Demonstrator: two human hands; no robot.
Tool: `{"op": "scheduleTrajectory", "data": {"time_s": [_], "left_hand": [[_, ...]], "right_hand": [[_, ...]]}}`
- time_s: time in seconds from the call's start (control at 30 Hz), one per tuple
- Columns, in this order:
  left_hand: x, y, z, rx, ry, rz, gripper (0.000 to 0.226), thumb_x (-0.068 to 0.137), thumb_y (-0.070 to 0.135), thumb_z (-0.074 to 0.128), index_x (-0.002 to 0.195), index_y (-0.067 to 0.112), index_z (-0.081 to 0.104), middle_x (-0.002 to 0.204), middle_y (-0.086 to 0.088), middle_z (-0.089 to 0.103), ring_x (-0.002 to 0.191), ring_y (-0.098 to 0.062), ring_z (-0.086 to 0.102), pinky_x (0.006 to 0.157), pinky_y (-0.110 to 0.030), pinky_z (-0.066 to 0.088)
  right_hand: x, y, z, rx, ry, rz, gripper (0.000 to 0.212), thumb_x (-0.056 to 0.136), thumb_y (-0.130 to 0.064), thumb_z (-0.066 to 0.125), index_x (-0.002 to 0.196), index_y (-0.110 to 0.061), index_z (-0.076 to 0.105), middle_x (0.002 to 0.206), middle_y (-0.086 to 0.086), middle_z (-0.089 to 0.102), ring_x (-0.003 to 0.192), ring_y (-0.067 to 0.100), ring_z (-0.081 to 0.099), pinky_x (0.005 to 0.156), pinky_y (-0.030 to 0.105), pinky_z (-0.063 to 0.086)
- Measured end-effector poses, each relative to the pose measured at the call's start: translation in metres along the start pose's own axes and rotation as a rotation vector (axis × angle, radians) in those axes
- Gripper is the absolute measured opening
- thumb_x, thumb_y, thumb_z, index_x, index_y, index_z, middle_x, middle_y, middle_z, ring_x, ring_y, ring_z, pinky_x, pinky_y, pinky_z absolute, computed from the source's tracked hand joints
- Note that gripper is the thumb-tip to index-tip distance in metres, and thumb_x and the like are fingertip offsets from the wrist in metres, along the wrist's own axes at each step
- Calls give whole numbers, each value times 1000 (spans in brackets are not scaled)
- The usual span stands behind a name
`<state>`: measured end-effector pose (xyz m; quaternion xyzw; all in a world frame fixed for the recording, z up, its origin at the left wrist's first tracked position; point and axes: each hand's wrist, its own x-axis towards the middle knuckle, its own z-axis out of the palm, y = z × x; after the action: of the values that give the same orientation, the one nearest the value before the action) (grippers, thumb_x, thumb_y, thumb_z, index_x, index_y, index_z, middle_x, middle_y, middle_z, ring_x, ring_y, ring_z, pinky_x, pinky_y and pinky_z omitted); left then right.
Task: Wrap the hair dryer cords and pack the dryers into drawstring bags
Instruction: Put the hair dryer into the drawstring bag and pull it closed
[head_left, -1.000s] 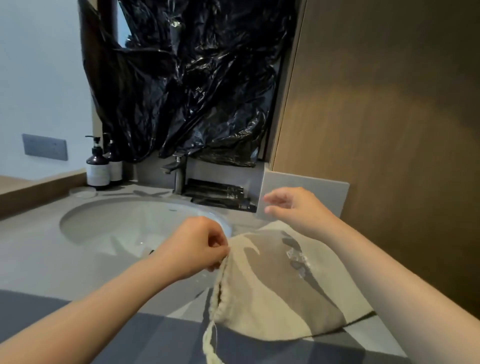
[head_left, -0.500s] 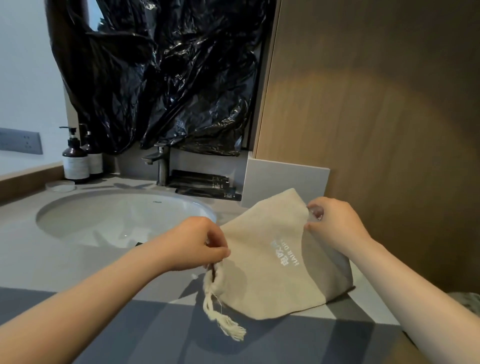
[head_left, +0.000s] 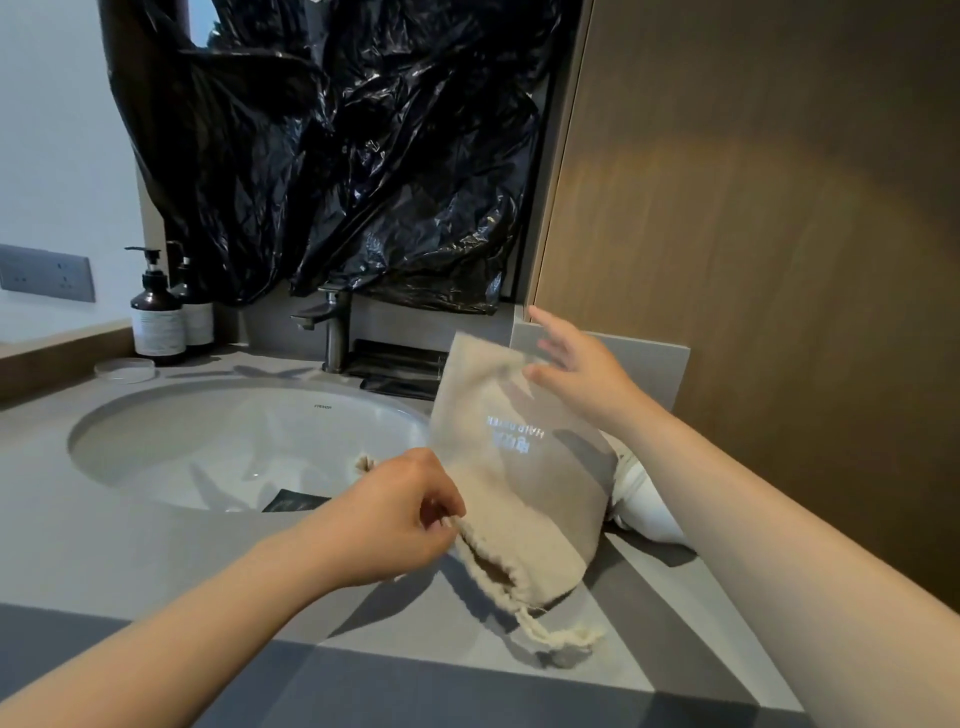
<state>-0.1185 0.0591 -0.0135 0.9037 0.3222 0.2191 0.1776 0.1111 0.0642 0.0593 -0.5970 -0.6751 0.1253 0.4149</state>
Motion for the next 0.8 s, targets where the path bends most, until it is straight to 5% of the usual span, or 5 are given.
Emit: {"op": "scheduleTrajectory", "data": {"time_s": [0.3,0.63,0.8], "left_hand": [[22,7,11,164,-40,65,17,80,39,72,76,23,67,90,13,56,82,-6,55,74,-21,48],[19,26,32,240,-9,23,22,90,36,59,74,20,54,72,5,58,64,-8,48,52,-18,33],[10,36,42,246,55,-67,30,92,31,53,66,23,40,66,5,51,62,-12,45,49,-19,29]], "right_hand": [[-69,50,-51,-434,33,158,49,93,-32,60,140,-24,47,141,-4,51,128,14,48,96,24,37],[-98,81,-66,-382,-163,470,112,66,-67,72,153,-24,14,158,-3,25,140,21,32,108,36,34],[-103,82,-69,-330,-191,570,109,68,-66,71,151,-24,13,152,-2,33,122,24,51,86,28,42]]}}
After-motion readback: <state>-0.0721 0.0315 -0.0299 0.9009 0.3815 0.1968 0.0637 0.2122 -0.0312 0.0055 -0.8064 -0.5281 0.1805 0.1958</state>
